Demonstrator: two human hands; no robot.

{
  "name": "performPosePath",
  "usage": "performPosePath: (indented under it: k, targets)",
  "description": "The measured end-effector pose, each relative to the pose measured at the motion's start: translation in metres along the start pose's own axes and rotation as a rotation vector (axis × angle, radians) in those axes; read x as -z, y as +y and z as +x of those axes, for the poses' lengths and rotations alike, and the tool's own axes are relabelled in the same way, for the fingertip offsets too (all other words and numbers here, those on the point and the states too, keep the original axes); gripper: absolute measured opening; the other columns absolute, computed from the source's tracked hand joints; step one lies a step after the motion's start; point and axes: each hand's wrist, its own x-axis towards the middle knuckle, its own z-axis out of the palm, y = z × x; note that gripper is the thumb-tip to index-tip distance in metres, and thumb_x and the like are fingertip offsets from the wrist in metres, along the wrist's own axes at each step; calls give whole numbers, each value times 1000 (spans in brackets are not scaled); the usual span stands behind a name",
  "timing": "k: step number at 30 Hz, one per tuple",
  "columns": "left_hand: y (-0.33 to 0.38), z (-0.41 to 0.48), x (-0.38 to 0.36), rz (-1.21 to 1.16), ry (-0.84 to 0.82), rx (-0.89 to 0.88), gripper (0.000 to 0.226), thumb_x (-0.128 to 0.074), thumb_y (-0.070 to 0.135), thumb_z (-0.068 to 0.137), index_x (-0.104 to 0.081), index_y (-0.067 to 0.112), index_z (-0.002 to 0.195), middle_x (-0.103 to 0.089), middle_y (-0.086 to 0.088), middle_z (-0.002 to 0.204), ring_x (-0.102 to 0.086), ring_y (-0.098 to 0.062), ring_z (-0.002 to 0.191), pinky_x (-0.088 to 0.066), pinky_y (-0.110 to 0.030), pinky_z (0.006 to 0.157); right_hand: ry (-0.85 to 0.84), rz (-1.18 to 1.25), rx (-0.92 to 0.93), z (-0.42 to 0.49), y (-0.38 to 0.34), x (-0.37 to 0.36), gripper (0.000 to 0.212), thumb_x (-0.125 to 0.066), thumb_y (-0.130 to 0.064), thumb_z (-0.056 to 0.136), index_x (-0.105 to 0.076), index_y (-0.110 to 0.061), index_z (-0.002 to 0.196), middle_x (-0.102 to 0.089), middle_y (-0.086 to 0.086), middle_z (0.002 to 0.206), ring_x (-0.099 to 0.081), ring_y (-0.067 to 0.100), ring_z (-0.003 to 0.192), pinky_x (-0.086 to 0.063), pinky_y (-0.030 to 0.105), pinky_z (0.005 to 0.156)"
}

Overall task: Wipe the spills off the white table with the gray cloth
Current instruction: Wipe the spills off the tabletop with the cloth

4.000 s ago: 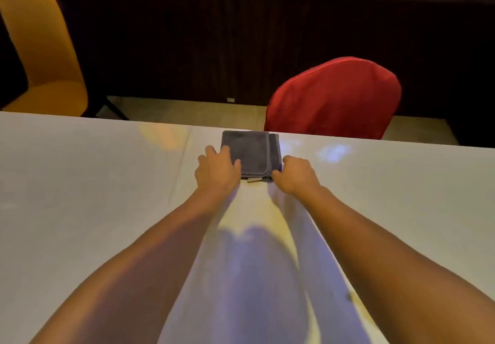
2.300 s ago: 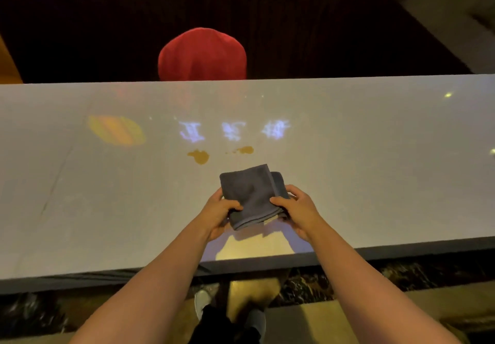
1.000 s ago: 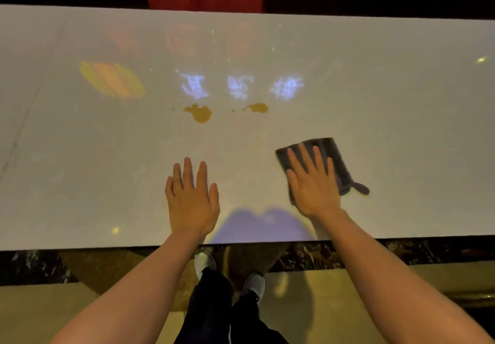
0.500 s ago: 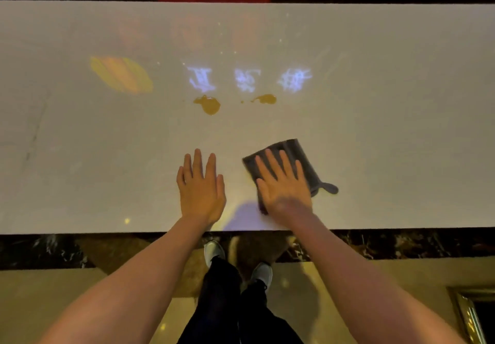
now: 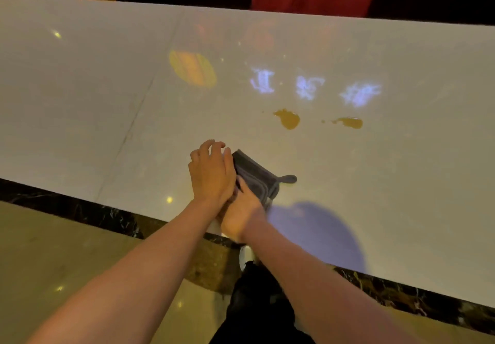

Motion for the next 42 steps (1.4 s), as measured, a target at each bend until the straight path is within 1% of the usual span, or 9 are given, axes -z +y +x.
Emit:
performPosePath:
  k: [2, 6, 13, 17, 20, 25, 30, 36, 42]
  targets:
    - [-13, 5, 1, 61, -14, 55, 41, -32, 33, 104, -57, 11, 127, -54, -13, 139, -46, -35, 123, -40, -48, 100, -21, -129, 42, 24, 36, 15, 58, -32, -41, 102, -21, -25, 157, -13, -1, 167, 2, 25, 154, 7, 44, 124]
    - [-41, 6, -2, 182, -56, 66, 39, -33, 33, 103, -57, 9, 124, -55, -16, 134, -48, -38, 117, -43, -49, 92, 71, -123, -119, 46, 60, 30, 56, -21, -41, 105, -9, -29, 159, -5, -2, 169, 6, 32, 153, 6, 50, 123]
    - [-17, 39, -20, 148, -36, 64, 37, -37, 34, 99, -59, 15, 121, -53, -12, 134, -42, -36, 117, -38, -49, 94, -167, -83, 288, 0, -6, 5, 51, -31, -36, 97, -65, -15, 128, -60, 8, 140, -27, 35, 146, 26, 42, 117]
    - [3, 59, -33, 129, -75, 17, 37, -36, 36, 98, -59, 15, 119, -50, -8, 142, -40, -37, 120, -34, -48, 94, 57, -90, -9, 45, 77, 48, 53, -25, -43, 103, -31, -30, 154, -22, -3, 165, -5, 28, 154, 7, 46, 124]
    - [15, 64, -41, 262, -140, -80, 42, -38, 39, 99, -53, 13, 129, -43, -10, 150, -40, -40, 126, -35, -50, 95, 115, -123, -195, 63, 128, 74, 52, -30, -43, 105, -28, -32, 155, -21, -2, 166, -11, 31, 153, -8, 51, 123]
    - [29, 68, -47, 326, -226, -144, 51, -31, 35, 102, -36, 12, 147, -26, -12, 162, -24, -41, 144, -29, -54, 107, 53, -142, -180, 28, 110, 50, 55, -24, -46, 103, -24, -29, 156, -24, -3, 164, -14, 30, 153, -13, 52, 123]
    - [36, 63, -55, 294, -234, -85, 57, -32, 38, 101, -30, 11, 152, -18, -12, 165, -12, -40, 150, -18, -58, 116, -61, -225, 93, 4, 156, 67, 52, -23, -52, 104, -20, -42, 155, -18, -4, 165, -6, 29, 154, -4, 51, 123]
    - [35, 59, -79, 287, -168, 4, 67, -25, 50, 99, -24, 13, 155, -12, -11, 167, -4, -38, 153, -6, -59, 121, 69, -116, -287, 114, 196, 102, 56, -23, -57, 100, -13, -47, 154, -1, -3, 168, 8, 29, 154, 10, 52, 122]
    - [38, 55, -77, 316, -128, 19, 73, -9, 59, 95, -21, 19, 155, -10, -5, 168, -2, -33, 154, -5, -54, 123, 76, -158, -161, 26, 204, 90, 53, -25, -52, 101, -23, -44, 154, -16, 0, 167, -8, 33, 153, -5, 53, 124]
